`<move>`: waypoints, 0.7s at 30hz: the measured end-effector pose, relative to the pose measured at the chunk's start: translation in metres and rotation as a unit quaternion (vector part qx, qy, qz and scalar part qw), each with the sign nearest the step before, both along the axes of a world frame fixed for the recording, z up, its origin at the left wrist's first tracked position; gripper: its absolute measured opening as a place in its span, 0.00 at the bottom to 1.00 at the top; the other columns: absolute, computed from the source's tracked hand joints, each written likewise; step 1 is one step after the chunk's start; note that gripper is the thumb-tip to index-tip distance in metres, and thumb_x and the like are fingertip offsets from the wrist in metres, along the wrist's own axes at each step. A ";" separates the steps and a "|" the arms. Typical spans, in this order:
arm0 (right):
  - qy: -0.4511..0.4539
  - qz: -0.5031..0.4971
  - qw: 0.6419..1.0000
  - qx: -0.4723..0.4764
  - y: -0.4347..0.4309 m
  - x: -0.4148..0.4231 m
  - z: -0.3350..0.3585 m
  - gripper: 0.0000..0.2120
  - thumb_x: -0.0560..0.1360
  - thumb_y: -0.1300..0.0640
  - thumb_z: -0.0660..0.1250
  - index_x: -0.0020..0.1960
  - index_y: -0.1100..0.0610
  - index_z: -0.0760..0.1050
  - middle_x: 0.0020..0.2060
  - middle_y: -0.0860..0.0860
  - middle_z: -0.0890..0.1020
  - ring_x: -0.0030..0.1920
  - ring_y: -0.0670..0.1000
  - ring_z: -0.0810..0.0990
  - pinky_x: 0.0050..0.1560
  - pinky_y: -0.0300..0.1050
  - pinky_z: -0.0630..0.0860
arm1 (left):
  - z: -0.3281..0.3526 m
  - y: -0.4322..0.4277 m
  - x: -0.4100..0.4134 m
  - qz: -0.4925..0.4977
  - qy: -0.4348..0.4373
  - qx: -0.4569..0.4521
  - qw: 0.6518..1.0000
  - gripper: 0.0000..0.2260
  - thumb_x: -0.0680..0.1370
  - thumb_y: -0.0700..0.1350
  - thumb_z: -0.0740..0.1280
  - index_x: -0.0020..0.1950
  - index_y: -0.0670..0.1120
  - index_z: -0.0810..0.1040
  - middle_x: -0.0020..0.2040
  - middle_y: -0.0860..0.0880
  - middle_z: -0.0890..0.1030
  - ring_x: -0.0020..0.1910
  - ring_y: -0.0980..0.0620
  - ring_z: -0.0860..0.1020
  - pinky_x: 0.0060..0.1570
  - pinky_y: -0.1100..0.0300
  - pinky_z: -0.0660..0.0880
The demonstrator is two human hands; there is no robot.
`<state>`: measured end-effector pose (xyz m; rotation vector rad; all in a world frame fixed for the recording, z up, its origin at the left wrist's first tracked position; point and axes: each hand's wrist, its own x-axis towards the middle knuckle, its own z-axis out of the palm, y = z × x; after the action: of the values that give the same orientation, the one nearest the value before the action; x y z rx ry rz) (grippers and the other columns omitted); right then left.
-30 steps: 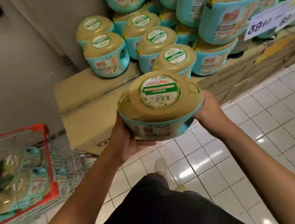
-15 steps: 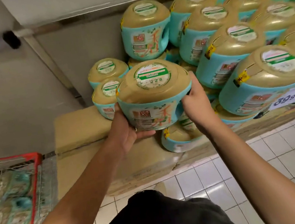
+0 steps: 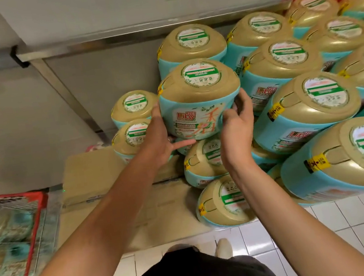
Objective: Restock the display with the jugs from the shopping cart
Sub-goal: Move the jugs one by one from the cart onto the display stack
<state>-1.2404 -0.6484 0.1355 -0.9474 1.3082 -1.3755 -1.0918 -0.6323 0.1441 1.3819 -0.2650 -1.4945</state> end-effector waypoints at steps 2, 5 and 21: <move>0.037 0.013 0.999 -0.006 -0.003 0.001 0.001 0.33 0.80 0.62 0.59 0.84 0.51 0.59 0.78 0.39 0.69 0.76 0.39 0.69 0.79 0.48 0.66 | -0.003 -0.008 -0.001 -0.001 -0.036 -0.009 0.999 0.28 0.84 0.67 0.48 0.75 0.55 0.73 0.71 0.48 0.78 0.66 0.44 0.78 0.50 0.44 0.84; 0.077 0.036 0.996 -0.025 -0.004 0.002 -0.001 0.37 0.81 0.56 0.62 0.86 0.49 0.50 0.80 0.33 0.62 0.77 0.35 0.64 0.79 0.41 0.63 | -0.009 -0.018 -0.003 0.004 -0.097 -0.011 0.995 0.26 0.85 0.66 0.46 0.73 0.56 0.73 0.68 0.52 0.79 0.65 0.49 0.79 0.49 0.53 0.81; 0.172 0.033 0.983 -0.049 0.011 0.008 -0.032 0.32 0.83 0.56 0.67 0.83 0.54 0.61 0.82 0.51 0.63 0.81 0.45 0.61 0.80 0.41 0.60 | -0.022 -0.029 -0.015 0.067 -0.118 -0.010 0.991 0.24 0.83 0.69 0.50 0.60 0.58 0.80 0.48 0.58 0.87 0.52 0.55 0.84 0.41 0.58 0.79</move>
<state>-1.2324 -0.6372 0.1030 -1.3303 1.4569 -1.2716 -1.1073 -0.6613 0.1225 1.5323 -0.3273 -1.2161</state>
